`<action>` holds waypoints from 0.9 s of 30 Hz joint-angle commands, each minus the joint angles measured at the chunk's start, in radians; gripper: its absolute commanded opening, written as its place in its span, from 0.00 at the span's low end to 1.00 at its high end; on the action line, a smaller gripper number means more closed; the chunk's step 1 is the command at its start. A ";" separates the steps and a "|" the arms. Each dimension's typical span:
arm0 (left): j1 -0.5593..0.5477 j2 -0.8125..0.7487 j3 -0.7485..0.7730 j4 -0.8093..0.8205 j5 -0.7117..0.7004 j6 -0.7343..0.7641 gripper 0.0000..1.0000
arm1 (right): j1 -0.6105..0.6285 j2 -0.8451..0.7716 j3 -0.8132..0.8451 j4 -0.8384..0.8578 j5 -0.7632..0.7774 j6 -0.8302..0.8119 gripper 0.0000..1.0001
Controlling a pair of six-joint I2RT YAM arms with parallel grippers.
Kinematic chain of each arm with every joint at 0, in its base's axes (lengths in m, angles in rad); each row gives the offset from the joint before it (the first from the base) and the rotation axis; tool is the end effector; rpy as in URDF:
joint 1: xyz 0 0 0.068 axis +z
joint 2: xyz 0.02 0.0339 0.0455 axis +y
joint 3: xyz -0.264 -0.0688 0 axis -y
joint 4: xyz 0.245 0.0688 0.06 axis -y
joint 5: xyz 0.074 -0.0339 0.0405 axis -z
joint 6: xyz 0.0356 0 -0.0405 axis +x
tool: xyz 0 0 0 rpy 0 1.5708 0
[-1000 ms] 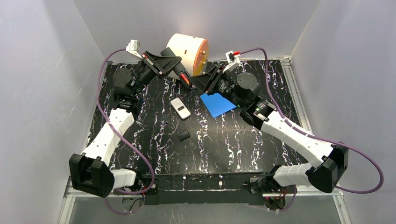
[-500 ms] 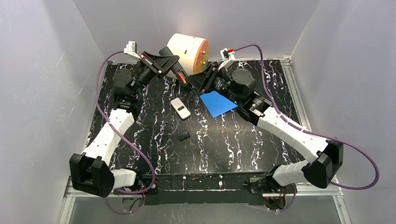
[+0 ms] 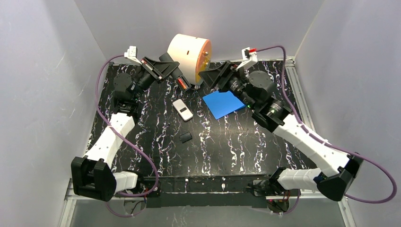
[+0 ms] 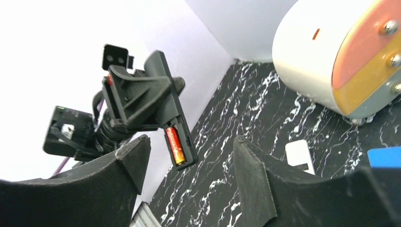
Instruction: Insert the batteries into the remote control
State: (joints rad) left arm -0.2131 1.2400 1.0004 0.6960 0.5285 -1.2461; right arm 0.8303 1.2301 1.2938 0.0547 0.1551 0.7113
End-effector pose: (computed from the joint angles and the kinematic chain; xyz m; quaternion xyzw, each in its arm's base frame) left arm 0.2704 -0.0769 0.4095 -0.0593 0.5533 -0.6491 0.5187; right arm 0.1936 0.2036 0.4507 0.0185 0.6643 0.4825 0.5706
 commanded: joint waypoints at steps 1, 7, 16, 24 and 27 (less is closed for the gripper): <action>0.019 -0.041 -0.011 0.027 0.088 0.066 0.00 | -0.007 -0.053 0.008 0.036 0.070 -0.032 0.75; 0.053 -0.083 0.049 -0.319 0.057 0.265 0.00 | -0.010 -0.040 0.035 -0.106 0.250 -0.015 0.79; 0.116 -0.093 0.239 -0.979 -0.244 0.587 0.00 | -0.019 0.136 0.129 -0.315 0.173 -0.121 0.76; 0.121 -0.207 0.292 -1.266 -0.690 0.747 0.00 | 0.068 0.493 0.415 -0.577 0.229 -0.031 0.68; 0.121 -0.284 0.267 -1.298 -0.735 0.770 0.00 | 0.124 0.579 0.456 -0.561 0.258 0.034 0.69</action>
State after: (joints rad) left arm -0.0990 1.0729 1.2518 -0.4728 -0.0162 -0.5625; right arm 0.8833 1.7451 1.6653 -0.4313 0.3576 0.6601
